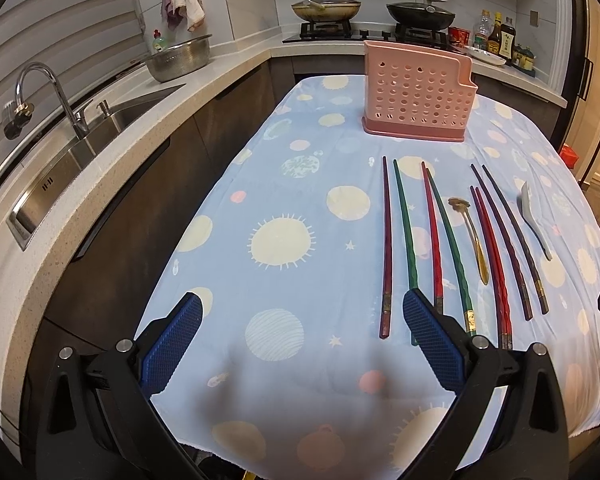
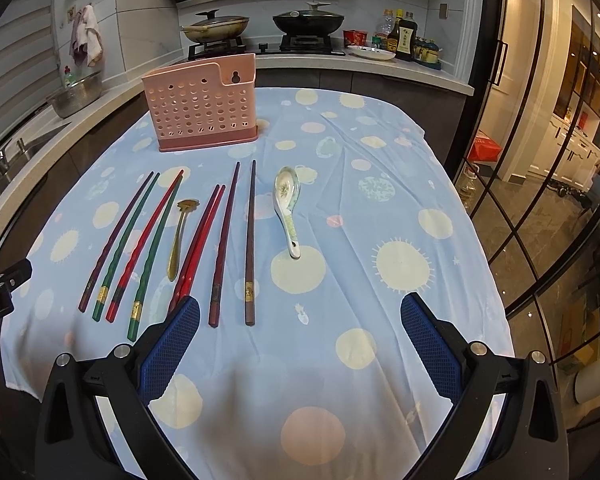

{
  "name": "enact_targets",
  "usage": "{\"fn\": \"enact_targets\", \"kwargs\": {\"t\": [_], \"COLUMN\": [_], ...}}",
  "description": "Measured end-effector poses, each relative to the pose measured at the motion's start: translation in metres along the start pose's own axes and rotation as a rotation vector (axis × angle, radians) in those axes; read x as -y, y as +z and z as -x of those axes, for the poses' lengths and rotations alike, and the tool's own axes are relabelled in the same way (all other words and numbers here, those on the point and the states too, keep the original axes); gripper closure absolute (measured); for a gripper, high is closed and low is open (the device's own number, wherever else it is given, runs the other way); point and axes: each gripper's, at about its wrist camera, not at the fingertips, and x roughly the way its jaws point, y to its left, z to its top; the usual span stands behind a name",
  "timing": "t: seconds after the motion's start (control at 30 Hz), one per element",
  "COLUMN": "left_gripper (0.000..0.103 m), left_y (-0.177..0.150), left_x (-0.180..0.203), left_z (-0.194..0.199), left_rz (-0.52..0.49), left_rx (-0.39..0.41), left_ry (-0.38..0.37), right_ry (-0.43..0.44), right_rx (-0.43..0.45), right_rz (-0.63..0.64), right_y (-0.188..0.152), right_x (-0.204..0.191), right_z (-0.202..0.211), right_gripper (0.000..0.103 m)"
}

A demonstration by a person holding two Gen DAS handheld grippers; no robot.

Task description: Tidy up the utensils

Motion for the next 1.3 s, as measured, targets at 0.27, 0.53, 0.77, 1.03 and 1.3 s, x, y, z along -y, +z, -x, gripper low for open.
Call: {"fn": "enact_targets", "kwargs": {"t": [0.27,0.53,0.77,1.03,1.3], "left_gripper": [0.007,0.007,0.007,0.007,0.007], "left_y": [-0.0005,-0.0012,-0.0024,-0.0034,-0.0026], "left_x": [0.001,0.0019,0.0,-0.0037,-0.0045], "left_z": [0.0004,0.0016,0.0004,-0.0021,-0.0049], "left_rz": [-0.001,0.0,0.009,0.023,0.023], "left_rx": [0.0,0.005,-0.002,-0.009,-0.014], "left_ry": [0.001,0.002,0.003,-0.001,-0.003], "right_ry": [0.003,0.007,0.006,0.008,0.007], "right_rx": [0.002,0.004,0.002,0.0,-0.001], "right_rz": [0.002,0.006,0.008,0.009,0.01], "right_y": [-0.0001,0.0005,0.0008,0.0009,0.0007], "right_x": [-0.0004,-0.0024,-0.0041,-0.0059,-0.0063], "right_z": [0.0,0.0009,0.0007,0.0006,0.0006], "right_gripper": [0.007,0.007,0.007,0.007,0.007]}}
